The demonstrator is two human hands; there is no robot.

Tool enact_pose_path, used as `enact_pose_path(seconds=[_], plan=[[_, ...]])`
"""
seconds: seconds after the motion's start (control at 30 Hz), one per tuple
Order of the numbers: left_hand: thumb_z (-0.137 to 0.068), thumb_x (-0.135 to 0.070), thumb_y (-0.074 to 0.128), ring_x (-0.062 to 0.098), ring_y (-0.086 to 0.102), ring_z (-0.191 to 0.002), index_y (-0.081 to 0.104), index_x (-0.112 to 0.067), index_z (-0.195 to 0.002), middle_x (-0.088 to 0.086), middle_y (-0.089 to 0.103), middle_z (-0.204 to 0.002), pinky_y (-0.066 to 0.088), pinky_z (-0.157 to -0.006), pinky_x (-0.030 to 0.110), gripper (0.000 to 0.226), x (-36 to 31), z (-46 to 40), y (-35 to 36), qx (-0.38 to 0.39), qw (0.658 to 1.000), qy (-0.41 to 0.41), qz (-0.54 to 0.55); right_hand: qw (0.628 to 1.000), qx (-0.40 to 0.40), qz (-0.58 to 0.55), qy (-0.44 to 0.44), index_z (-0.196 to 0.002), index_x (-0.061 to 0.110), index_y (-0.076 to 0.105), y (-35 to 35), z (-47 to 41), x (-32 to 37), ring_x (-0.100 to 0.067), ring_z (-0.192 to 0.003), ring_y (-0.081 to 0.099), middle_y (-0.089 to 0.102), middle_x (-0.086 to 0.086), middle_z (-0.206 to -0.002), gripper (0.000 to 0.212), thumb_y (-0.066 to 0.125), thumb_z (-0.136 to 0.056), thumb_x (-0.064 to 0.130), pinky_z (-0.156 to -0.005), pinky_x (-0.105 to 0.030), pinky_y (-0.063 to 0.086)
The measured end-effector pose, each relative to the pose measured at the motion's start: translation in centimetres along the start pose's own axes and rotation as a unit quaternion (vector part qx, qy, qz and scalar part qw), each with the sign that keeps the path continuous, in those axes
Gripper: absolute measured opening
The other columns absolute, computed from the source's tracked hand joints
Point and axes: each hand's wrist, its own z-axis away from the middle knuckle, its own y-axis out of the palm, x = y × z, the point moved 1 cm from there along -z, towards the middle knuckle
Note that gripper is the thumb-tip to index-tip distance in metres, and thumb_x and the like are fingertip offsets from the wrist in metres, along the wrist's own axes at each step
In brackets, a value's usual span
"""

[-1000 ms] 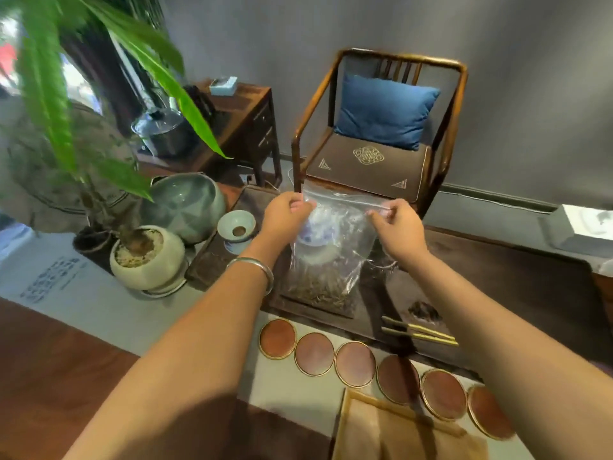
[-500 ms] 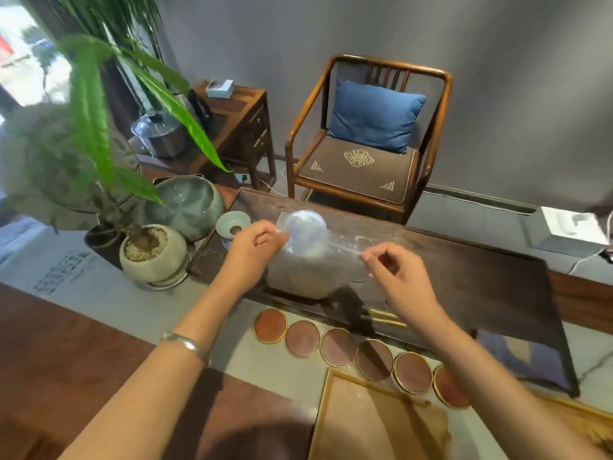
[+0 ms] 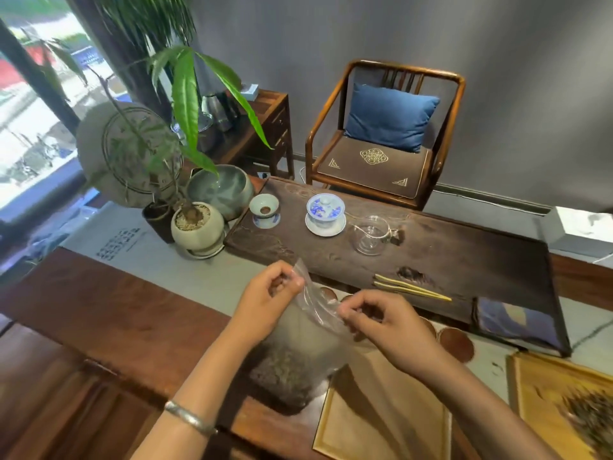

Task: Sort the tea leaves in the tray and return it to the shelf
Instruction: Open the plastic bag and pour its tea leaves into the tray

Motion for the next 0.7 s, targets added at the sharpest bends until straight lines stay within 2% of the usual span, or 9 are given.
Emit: enact_pose_path(seconds=[0.07, 0.17, 0.27, 0.3, 0.37, 0.43, 0.53, 0.63, 0.7], plan=[[-0.086, -0.024, 0.062, 0.0, 0.043, -0.061, 0.057, -0.016, -0.077, -0.004, 0.048, -0.067, 0.036, -0.059, 0.015, 0.013, 0.4, 0.8, -0.1, -0.012, 1.0, -0.017, 0.018, 0.997, 0.018, -0.067, 0.019, -0.08, 0.011, 0.073, 0.5, 0.6, 0.2, -0.023, -0.065, 0.056, 0.065, -0.023, -0.076, 0.007, 0.068, -0.085, 0.01, -0.064, -0.036, 0.053], [-0.086, -0.021, 0.064, 0.001, 0.045, -0.062, 0.059, -0.018, -0.082, -0.003, 0.05, -0.069, 0.037, -0.06, 0.015, 0.008, 0.6, 1.9, 0.1, -0.012, 0.999, -0.039, 0.029, 0.992, 0.042, -0.11, 0.034, -0.077, 0.005, 0.072, 1.2, 1.4, 0.3, -0.017, -0.063, 0.057, 0.062, -0.014, -0.067, 0.005, 0.071, -0.082, 0.005, -0.06, -0.025, 0.052], [-0.087, -0.019, 0.069, 0.006, 0.055, -0.082, 0.056, -0.023, -0.104, -0.001, 0.057, -0.094, 0.044, -0.079, 0.019, 0.022, 0.7, 2.7, 0.3, -0.096, 0.992, -0.082, 0.027, 0.989, 0.019, -0.142, 0.036, -0.076, -0.001, 0.071, 1.6, 1.9, 0.3, -0.018, -0.06, 0.055, 0.062, -0.01, -0.064, 0.006, 0.074, -0.078, 0.004, -0.057, -0.025, 0.05], [-0.087, -0.02, 0.069, 0.009, 0.055, -0.088, 0.054, -0.025, -0.104, 0.001, 0.056, -0.099, 0.044, -0.083, 0.023, 0.023, 0.5, 3.2, 0.3, -0.143, 0.985, -0.092, 0.013, 0.989, 0.009, -0.146, 0.035, -0.077, -0.001, 0.071, 1.6, 2.1, 0.3, -0.018, -0.06, 0.055, 0.063, -0.01, -0.064, 0.008, 0.075, -0.078, 0.005, -0.058, -0.026, 0.049], [-0.085, -0.038, 0.067, 0.009, 0.051, -0.074, 0.05, -0.028, -0.084, -0.002, 0.053, -0.085, 0.039, -0.071, 0.023, 0.02, -0.4, 4.3, 0.5, -0.179, 0.98, -0.076, -0.042, 0.988, -0.007, -0.15, 0.035, -0.078, -0.001, 0.072, 1.7, 2.4, 0.3, -0.014, -0.06, 0.055, 0.062, -0.008, -0.064, 0.011, 0.076, -0.077, 0.009, -0.057, -0.023, 0.048], [-0.079, -0.058, 0.056, 0.007, 0.043, -0.059, 0.048, -0.025, -0.068, -0.007, 0.046, -0.064, 0.035, -0.058, 0.026, 0.036, -1.1, 5.4, 1.5, -0.091, 0.992, -0.056, -0.067, 0.987, -0.019, -0.155, 0.034, -0.079, -0.002, 0.07, 1.7, 2.6, 0.3, -0.008, -0.056, 0.056, 0.062, -0.005, -0.063, 0.013, 0.076, -0.076, 0.009, -0.052, -0.017, 0.045], [-0.081, -0.059, 0.051, 0.004, 0.047, -0.056, 0.056, -0.029, -0.064, -0.01, 0.049, -0.056, 0.039, -0.056, 0.02, 0.036, -2.2, 6.4, 4.2, 0.069, 0.994, -0.082, 0.016, 0.99, -0.019, -0.139, 0.024, -0.083, -0.003, 0.069, 1.7, 2.9, 0.3, -0.009, -0.059, 0.058, 0.064, -0.008, -0.068, 0.013, 0.073, -0.079, 0.008, -0.054, -0.016, 0.047], [-0.086, -0.047, 0.055, 0.005, 0.053, -0.056, 0.065, -0.02, -0.08, -0.01, 0.054, -0.057, 0.047, -0.057, 0.019, 0.029, -2.9, 6.6, 6.1, 0.11, 0.967, -0.151, 0.17, 0.985, 0.007, -0.172, 0.021, -0.088, -0.005, 0.067, 1.7, 3.4, 0.2, -0.015, -0.064, 0.065, 0.068, -0.011, -0.072, 0.013, 0.067, -0.084, 0.007, -0.06, -0.019, 0.052], [-0.087, -0.044, 0.053, 0.007, 0.057, -0.055, 0.068, -0.026, -0.077, -0.008, 0.056, -0.056, 0.049, -0.058, 0.02, 0.026, -2.8, 6.6, 6.5, 0.108, 0.964, -0.151, 0.193, 0.975, 0.033, -0.22, 0.023, -0.09, -0.008, 0.063, 1.6, 3.8, 0.1, -0.019, -0.061, 0.065, 0.067, -0.013, -0.069, 0.015, 0.064, -0.086, 0.006, -0.061, -0.022, 0.054]])
